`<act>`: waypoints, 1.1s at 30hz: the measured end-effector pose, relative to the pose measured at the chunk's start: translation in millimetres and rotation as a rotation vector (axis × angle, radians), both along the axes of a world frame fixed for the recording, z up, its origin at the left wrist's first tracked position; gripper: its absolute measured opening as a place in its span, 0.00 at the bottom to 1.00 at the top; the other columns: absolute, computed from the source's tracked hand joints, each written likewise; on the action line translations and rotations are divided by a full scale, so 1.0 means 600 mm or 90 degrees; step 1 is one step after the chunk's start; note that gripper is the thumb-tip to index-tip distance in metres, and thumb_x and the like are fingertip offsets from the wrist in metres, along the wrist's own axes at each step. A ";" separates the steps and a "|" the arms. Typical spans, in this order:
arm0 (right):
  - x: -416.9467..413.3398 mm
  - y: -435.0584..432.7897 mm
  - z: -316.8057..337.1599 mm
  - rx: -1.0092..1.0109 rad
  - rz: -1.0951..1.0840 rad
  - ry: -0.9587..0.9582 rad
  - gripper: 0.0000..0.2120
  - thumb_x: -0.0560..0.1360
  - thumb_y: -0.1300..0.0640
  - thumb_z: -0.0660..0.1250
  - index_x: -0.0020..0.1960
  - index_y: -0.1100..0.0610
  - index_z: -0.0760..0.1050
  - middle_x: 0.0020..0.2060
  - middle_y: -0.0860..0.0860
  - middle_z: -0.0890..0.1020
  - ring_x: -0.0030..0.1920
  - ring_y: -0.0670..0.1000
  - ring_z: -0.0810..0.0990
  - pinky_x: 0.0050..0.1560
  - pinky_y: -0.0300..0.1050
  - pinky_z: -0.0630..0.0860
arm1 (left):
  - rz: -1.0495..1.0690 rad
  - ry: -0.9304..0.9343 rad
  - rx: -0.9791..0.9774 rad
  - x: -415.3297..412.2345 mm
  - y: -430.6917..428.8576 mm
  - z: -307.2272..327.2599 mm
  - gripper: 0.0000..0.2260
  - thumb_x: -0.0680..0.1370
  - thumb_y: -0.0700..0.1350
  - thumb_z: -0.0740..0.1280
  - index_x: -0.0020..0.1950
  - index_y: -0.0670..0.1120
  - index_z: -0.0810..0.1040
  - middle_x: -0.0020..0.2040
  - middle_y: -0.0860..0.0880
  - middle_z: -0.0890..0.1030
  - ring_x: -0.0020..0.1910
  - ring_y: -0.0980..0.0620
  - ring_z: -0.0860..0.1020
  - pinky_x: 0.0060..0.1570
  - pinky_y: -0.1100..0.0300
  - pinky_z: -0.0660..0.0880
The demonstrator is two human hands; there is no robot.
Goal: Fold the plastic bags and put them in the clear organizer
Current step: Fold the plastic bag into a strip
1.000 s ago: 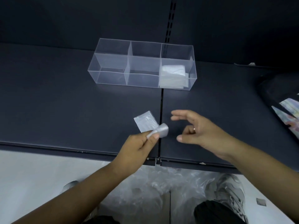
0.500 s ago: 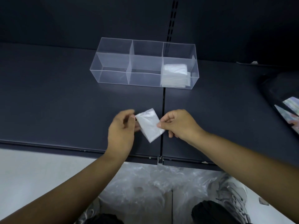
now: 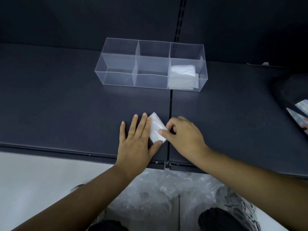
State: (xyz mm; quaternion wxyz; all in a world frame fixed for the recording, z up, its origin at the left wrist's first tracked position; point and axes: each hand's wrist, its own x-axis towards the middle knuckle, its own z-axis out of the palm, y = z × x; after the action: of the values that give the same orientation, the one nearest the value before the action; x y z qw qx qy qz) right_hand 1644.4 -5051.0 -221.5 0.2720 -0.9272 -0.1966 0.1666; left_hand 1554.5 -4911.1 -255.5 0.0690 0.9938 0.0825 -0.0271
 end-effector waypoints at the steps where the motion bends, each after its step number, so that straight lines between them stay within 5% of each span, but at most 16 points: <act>1: -0.010 -0.003 -0.003 -0.012 0.009 -0.022 0.10 0.73 0.45 0.69 0.41 0.50 0.74 0.39 0.43 0.71 0.38 0.45 0.73 0.36 0.40 0.67 | 0.005 0.009 0.000 0.000 -0.001 0.001 0.35 0.78 0.65 0.42 0.78 0.44 0.57 0.78 0.47 0.58 0.77 0.47 0.52 0.74 0.42 0.45; 8: -0.012 0.014 0.007 0.118 -0.079 0.049 0.06 0.71 0.54 0.71 0.39 0.49 0.73 0.35 0.44 0.79 0.36 0.43 0.78 0.39 0.42 0.77 | 0.093 0.027 -0.045 -0.006 -0.023 0.002 0.35 0.76 0.66 0.36 0.76 0.45 0.36 0.79 0.49 0.40 0.75 0.52 0.34 0.74 0.47 0.34; 14: 0.004 0.000 0.024 0.156 0.044 0.093 0.12 0.71 0.64 0.71 0.44 0.51 0.70 0.37 0.44 0.76 0.34 0.42 0.73 0.38 0.36 0.72 | 0.163 -0.045 -0.374 0.012 -0.003 0.040 0.46 0.71 0.64 0.67 0.79 0.48 0.47 0.79 0.57 0.47 0.75 0.62 0.39 0.74 0.55 0.38; 17: 0.007 -0.019 0.050 0.085 0.240 0.013 0.15 0.71 0.62 0.71 0.45 0.48 0.67 0.35 0.41 0.74 0.37 0.38 0.73 0.37 0.33 0.69 | -0.058 0.031 -0.424 0.040 0.036 0.087 0.50 0.64 0.61 0.75 0.78 0.57 0.48 0.71 0.71 0.46 0.70 0.74 0.39 0.73 0.61 0.40; 19: 0.006 -0.029 0.066 0.066 0.304 -0.035 0.15 0.72 0.61 0.71 0.47 0.46 0.67 0.37 0.40 0.74 0.41 0.36 0.72 0.40 0.30 0.68 | -0.170 0.119 -0.388 0.055 0.048 0.107 0.35 0.65 0.57 0.77 0.69 0.60 0.67 0.67 0.67 0.66 0.67 0.70 0.60 0.70 0.64 0.56; 20: 0.008 -0.035 0.072 0.074 0.300 -0.043 0.15 0.72 0.60 0.71 0.49 0.46 0.68 0.38 0.40 0.74 0.42 0.36 0.72 0.40 0.29 0.67 | -0.168 0.132 -0.393 0.060 0.048 0.111 0.23 0.67 0.55 0.77 0.59 0.59 0.76 0.57 0.63 0.76 0.57 0.66 0.71 0.61 0.64 0.68; 22: 0.018 -0.045 0.079 0.121 0.233 -0.025 0.15 0.71 0.58 0.73 0.54 0.47 0.72 0.39 0.41 0.77 0.43 0.40 0.74 0.43 0.29 0.68 | -0.105 0.106 -0.480 0.065 0.042 0.116 0.06 0.69 0.50 0.77 0.41 0.54 0.81 0.37 0.57 0.80 0.36 0.61 0.76 0.39 0.62 0.74; 25: 0.045 -0.056 0.087 0.201 0.112 0.090 0.06 0.71 0.57 0.74 0.46 0.50 0.79 0.36 0.44 0.80 0.35 0.41 0.74 0.40 0.35 0.72 | -0.031 0.024 -0.596 0.066 0.031 0.116 0.08 0.70 0.46 0.76 0.35 0.48 0.79 0.28 0.56 0.75 0.27 0.59 0.71 0.28 0.66 0.66; 28: 0.096 -0.056 0.098 0.240 0.048 0.122 0.05 0.71 0.57 0.75 0.37 0.52 0.81 0.30 0.44 0.80 0.32 0.42 0.74 0.37 0.36 0.72 | 0.074 -0.084 -0.645 0.069 0.039 0.115 0.03 0.71 0.47 0.75 0.40 0.49 0.83 0.36 0.52 0.83 0.34 0.54 0.80 0.37 0.62 0.75; 33: 0.250 -0.029 0.122 0.250 -0.155 0.028 0.09 0.70 0.57 0.75 0.35 0.57 0.77 0.35 0.49 0.79 0.36 0.44 0.76 0.42 0.39 0.75 | 0.171 -0.156 -0.583 0.047 0.047 0.084 0.07 0.72 0.44 0.74 0.35 0.53 0.82 0.35 0.57 0.83 0.36 0.62 0.80 0.39 0.75 0.72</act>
State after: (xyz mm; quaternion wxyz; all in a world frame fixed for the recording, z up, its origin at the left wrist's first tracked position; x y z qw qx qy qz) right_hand 1794.4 -5068.2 -148.3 0.4696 -0.8694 -0.1060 0.1110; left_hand 1582.6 -4882.8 -205.2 0.5107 0.8380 0.1808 0.0654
